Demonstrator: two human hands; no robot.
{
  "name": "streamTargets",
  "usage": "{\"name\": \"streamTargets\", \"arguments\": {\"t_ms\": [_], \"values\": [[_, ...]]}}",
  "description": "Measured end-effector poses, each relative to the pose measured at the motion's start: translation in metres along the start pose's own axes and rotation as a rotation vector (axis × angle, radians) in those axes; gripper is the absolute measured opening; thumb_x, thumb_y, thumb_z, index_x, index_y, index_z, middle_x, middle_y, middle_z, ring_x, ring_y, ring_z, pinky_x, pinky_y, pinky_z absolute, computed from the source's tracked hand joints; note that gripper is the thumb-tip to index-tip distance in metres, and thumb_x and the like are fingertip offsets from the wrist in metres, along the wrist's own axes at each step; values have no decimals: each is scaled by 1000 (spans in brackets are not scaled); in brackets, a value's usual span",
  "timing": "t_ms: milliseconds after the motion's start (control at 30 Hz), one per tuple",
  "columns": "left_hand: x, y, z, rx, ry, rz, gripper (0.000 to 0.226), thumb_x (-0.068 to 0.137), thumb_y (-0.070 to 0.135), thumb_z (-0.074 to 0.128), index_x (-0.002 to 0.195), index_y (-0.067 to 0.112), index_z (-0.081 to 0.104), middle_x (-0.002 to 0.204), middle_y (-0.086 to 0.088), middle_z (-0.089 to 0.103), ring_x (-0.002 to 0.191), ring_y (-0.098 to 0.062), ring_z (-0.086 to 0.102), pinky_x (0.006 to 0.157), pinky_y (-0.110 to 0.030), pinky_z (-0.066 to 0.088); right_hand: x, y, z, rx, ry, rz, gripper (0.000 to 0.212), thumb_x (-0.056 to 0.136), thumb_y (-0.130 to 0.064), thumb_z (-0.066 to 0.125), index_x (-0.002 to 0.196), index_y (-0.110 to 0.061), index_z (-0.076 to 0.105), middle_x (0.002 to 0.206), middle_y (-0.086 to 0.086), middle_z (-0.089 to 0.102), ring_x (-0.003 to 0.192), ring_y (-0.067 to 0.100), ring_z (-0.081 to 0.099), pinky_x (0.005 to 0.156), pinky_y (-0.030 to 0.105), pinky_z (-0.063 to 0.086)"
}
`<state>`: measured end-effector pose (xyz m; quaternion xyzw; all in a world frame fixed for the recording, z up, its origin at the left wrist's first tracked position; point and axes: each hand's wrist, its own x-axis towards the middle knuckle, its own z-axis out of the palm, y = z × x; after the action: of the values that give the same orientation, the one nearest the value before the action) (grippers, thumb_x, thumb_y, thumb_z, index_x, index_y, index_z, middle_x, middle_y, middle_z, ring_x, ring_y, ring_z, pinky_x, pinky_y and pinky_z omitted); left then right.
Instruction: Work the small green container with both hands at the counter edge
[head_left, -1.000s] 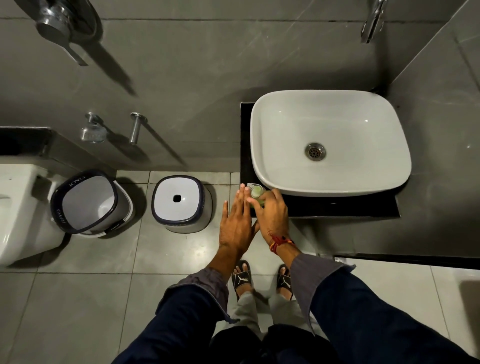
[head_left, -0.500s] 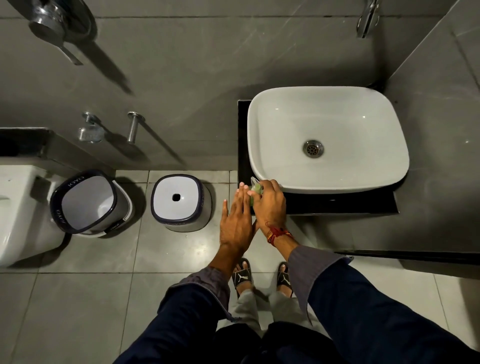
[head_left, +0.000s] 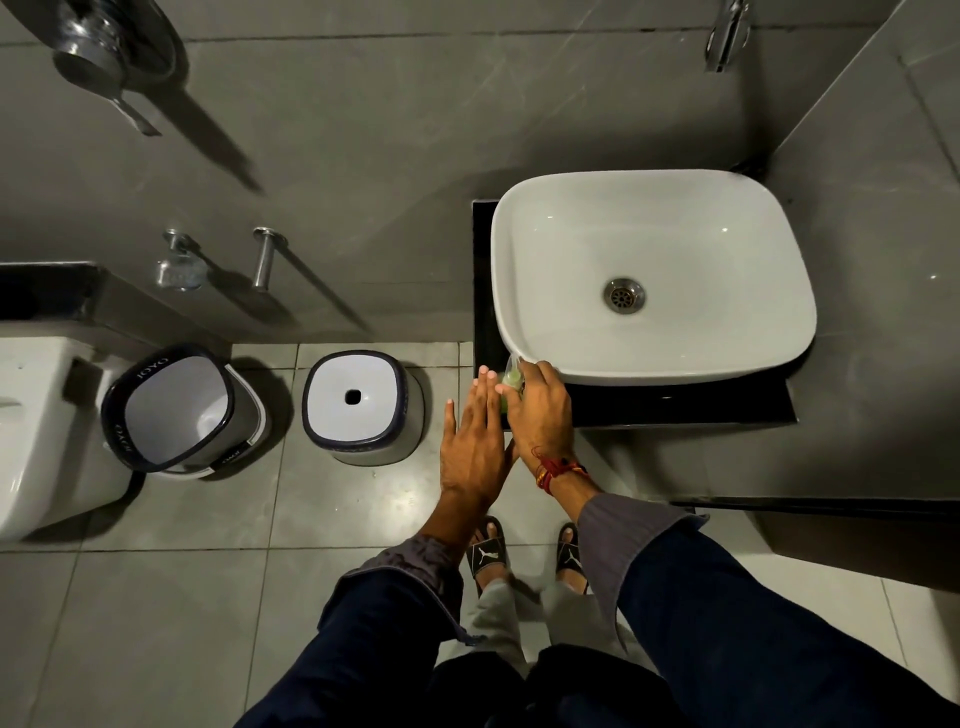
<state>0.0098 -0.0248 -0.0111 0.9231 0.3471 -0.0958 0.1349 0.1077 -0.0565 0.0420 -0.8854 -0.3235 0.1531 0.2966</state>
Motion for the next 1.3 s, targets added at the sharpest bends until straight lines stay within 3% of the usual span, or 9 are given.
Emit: {"name": "streamTargets", "arguments": {"t_ms": [100,200,300,500,633,733,1000,1167,1300], "values": [[-2,1,1,-12,28,-4,95,98,62,37,159,10,-13,171,-9,-13,158,-22,-5,128,-52,8,-4,3,-3,88,3,-3,46,91,-13,70,134,-5,57,133,14,61,127,28,56,109,43,50],[-1,3,1,-38,46,-22,99,97,65,40,159,10,-15,171,-8,-10,158,-21,-3,129,-50,8,-5,9,-4,78,0,-33,39,91,-9,69,130,-5,61,130,13,62,125,29,58,107,43,51],[0,3,1,-22,44,-20,98,98,63,41,159,10,-15,171,-9,-10,158,-21,-3,128,-51,9,-1,9,-4,40,-13,-23,33,93,-15,68,123,-3,64,122,14,63,117,28,61,100,43,55],[-1,4,1,-4,20,-10,94,98,61,36,159,9,-12,171,-10,-13,158,-22,-7,128,-51,7,-1,6,-2,4,10,33,40,93,-27,69,121,0,63,121,17,63,114,30,62,96,42,56],[-1,-1,1,15,25,2,98,99,64,40,159,9,-13,171,-9,-13,158,-22,-6,129,-51,7,-6,10,-2,81,2,7,43,88,-20,75,124,-2,62,122,13,62,114,26,61,99,40,56],[-1,0,2,-15,41,-3,98,99,62,43,159,10,-13,171,-8,-11,158,-22,-4,129,-50,7,-6,12,-1,171,15,29,35,88,-13,73,120,-2,65,121,11,62,108,27,65,93,43,59],[-1,1,-1,13,4,4,92,100,60,35,159,8,-13,170,-10,-14,158,-23,-7,128,-51,7,-4,6,2,173,74,100,30,88,-23,76,108,-2,68,111,12,65,100,26,67,86,41,61],[-1,-2,-4,41,-7,20,94,100,62,37,159,8,-14,170,-10,-16,158,-23,-8,128,-52,8,-8,11,1,226,24,64,32,88,-16,75,115,-2,66,114,10,61,97,22,66,83,36,63],[-1,0,-5,-10,20,3,95,101,60,41,159,8,-14,171,-9,-13,158,-21,-6,129,-50,7,-7,15,2,263,29,62,28,90,-13,72,116,-2,68,115,11,61,99,25,67,85,42,63]]}}
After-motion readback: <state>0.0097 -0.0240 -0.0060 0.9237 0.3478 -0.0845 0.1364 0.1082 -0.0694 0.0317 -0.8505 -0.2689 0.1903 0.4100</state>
